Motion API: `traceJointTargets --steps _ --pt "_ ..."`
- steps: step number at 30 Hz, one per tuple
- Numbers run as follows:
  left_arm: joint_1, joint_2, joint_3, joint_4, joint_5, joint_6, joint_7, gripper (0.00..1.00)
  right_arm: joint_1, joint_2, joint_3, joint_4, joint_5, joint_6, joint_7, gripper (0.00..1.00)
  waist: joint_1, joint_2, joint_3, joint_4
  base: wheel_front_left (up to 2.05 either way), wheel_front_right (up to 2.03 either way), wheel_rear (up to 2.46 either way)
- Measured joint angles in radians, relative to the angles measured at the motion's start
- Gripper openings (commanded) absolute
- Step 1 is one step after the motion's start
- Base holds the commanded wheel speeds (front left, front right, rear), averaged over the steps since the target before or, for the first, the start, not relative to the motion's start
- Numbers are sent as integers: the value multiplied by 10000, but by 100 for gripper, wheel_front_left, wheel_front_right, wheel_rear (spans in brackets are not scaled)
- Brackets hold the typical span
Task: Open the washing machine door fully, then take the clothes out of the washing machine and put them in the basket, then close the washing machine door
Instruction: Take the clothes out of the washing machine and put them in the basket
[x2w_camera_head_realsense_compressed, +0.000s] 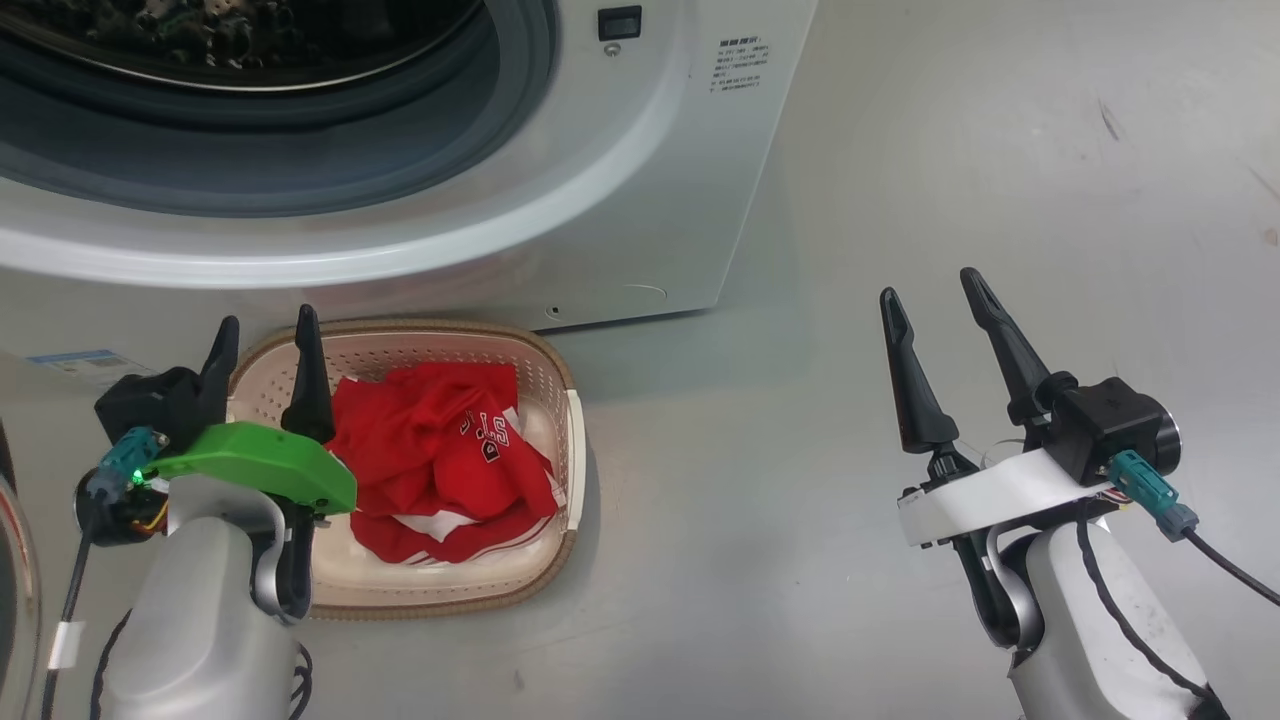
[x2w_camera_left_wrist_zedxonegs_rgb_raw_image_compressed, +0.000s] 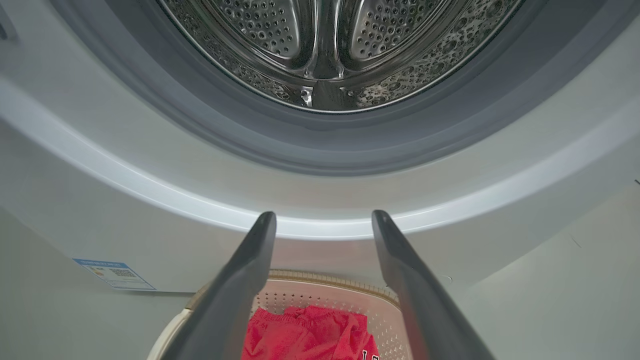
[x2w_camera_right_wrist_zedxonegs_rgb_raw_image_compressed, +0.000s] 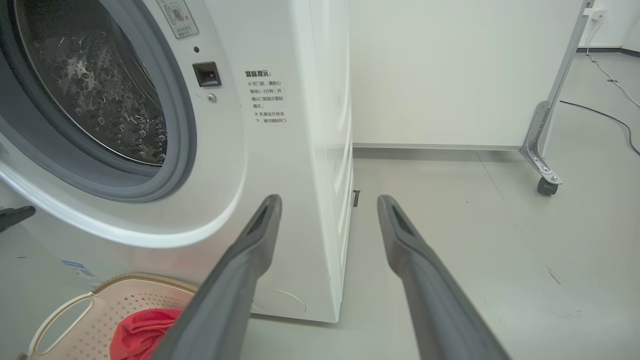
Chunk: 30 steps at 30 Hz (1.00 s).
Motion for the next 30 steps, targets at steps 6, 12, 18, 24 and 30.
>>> traceJointTargets --steps 6,12,18,24,30 --pt "343 4 98 -1289 535 25 0 100 250 2 -40 104 58 -2 0 100 0 0 -634 203 0 0 0" --pt "1004 8 29 -2215 1047 194 0 100 581 10 -240 161 54 -15 0 100 0 0 -1228 396 0 0 0" --pt "1878 13 -142 -2959 1342 353 0 100 947 29 -268 318 -10 -15 0 100 0 0 -1777 558 0 0 0" --pt "2778 17 -355 -3536 1565 399 0 100 1376 54 -412 351 -12 -180 0 100 0 0 -2293 647 0 0 0" --pt "3631 19 -656 -3927 1634 422 0 100 1793 67 -506 343 -50 -265 0 100 0 0 -2720 704 0 0 0"
